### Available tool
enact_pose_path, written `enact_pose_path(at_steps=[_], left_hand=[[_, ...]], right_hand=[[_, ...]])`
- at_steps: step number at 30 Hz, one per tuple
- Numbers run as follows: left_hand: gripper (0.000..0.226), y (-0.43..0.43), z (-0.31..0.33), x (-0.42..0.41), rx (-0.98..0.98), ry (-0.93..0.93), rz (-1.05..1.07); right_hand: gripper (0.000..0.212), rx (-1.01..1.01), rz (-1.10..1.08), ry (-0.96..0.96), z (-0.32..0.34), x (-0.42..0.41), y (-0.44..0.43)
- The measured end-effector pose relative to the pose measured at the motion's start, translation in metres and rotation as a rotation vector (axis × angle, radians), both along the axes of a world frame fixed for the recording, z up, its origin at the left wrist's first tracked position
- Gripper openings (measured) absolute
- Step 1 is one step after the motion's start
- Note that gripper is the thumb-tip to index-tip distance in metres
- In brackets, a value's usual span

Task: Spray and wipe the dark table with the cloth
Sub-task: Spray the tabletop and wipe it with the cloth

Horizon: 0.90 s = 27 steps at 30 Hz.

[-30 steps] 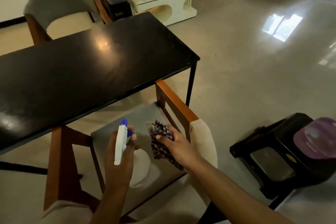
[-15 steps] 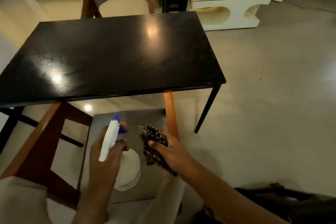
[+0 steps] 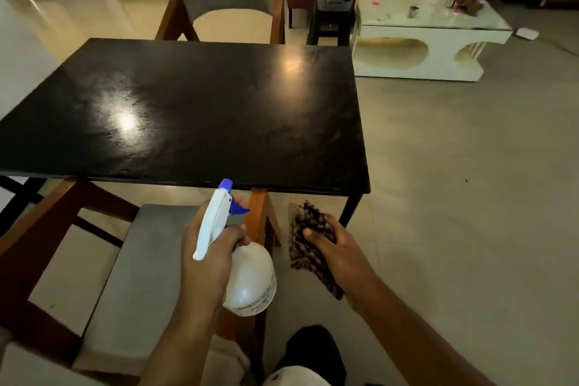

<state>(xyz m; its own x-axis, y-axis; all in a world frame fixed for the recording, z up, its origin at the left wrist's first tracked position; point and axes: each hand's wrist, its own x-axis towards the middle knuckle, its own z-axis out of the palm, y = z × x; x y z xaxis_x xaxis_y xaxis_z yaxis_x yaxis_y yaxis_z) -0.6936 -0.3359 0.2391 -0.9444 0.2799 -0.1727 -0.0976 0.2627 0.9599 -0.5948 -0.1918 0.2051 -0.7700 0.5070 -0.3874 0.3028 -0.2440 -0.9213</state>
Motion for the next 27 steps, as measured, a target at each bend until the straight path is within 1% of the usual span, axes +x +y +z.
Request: enact_pose_path(at_steps=[1,4,9,11,14,16,19,21,22,26,27], left_hand=[[0.022,0.011,0.0,-0.004,0.011,-0.02,0.022],[0.017,0.046,0.002,-0.024,0.071,-0.026,0.076],[0.033,0.109,0.001,-0.087,0.18,-0.037,0.128],[0.038,0.131,0.001,-0.114,0.162,-0.005,0.16],[0.037,0.163,0.003,-0.158,0.134,0.012,0.249],[0.037,0.178,0.003,-0.182,0.109,-0.001,0.296],[0.043,0.196,0.001,-0.209,0.074,-0.006,0.349],[0.043,0.205,0.0,-0.221,0.061,-0.003,0.401],[0.042,0.209,0.0,-0.225,0.065,-0.01,0.44],[0.041,0.23,-0.011,-0.239,0.092,-0.061,0.602],[0.041,0.234,-0.019,-0.242,0.105,-0.076,0.674]], right_hand=[[0.016,0.014,0.011,-0.004,0.002,-0.007,0.012],[0.019,0.045,0.07,-0.013,0.005,-0.037,0.049],[0.022,0.141,0.214,-0.074,0.006,-0.118,0.124],[0.021,0.12,0.258,-0.092,0.007,-0.153,0.15],[0.024,0.064,0.354,-0.127,0.011,-0.213,0.194],[0.029,0.123,0.39,-0.148,0.007,-0.255,0.224],[0.026,0.214,0.357,-0.147,0.002,-0.318,0.266],[0.029,0.332,0.373,-0.156,-0.007,-0.37,0.297],[0.033,0.447,0.41,-0.17,-0.012,-0.399,0.313],[0.04,1.029,0.635,-0.206,-0.054,-0.523,0.362],[0.042,1.141,0.694,-0.222,-0.066,-0.552,0.367]])
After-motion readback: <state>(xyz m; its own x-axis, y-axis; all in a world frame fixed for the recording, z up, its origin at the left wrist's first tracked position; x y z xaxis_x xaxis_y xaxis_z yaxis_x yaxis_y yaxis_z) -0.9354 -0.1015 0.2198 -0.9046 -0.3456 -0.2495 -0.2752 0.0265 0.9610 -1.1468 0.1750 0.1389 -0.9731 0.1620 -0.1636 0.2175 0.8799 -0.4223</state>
